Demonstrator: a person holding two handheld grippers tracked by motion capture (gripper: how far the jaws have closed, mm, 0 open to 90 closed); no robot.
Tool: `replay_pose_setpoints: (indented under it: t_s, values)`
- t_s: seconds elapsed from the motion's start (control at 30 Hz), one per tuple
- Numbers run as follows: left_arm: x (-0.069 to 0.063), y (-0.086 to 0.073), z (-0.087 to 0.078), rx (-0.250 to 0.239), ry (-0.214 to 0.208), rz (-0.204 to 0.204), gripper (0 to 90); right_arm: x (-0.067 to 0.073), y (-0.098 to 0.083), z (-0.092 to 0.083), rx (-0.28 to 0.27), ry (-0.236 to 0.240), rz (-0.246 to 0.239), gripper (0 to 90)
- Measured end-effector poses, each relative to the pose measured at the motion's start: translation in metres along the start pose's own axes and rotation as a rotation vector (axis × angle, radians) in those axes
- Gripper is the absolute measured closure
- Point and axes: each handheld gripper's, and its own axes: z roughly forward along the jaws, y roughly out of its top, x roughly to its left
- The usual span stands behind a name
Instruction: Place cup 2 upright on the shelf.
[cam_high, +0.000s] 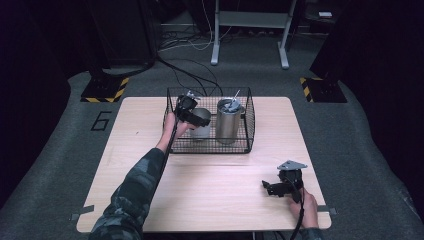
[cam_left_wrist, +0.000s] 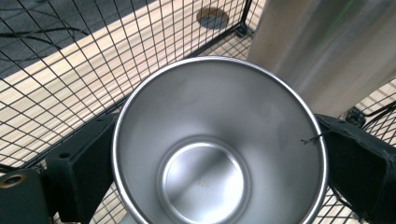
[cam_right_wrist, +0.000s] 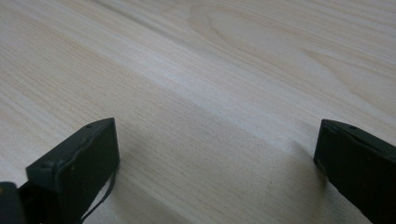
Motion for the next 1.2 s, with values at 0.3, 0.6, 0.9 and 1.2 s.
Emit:
replay_pose_setpoints:
  t_s: [0.3,0.6,0.9,1.2]
  values:
    - [0.001,-0.002,0.006,0.02,0.0,-0.011,5.8,0.0,0.0,0.0,0.0,0.0,0.0,0.0]
    - [0.002,-0.003,0.012,0.063,0.007,0.001,5.8,0.0,0.0,0.0,0.002,-0.002,-0.001,0.0]
    - [0.003,-0.003,0.014,0.072,0.027,-0.011,5.6,0.0,0.0,0.0,-0.001,0.0,-0.001,0.0]
    - [0.003,-0.004,0.014,0.065,0.019,-0.014,5.4,0.0,0.0,0.0,0.004,-0.001,-0.002,0.0]
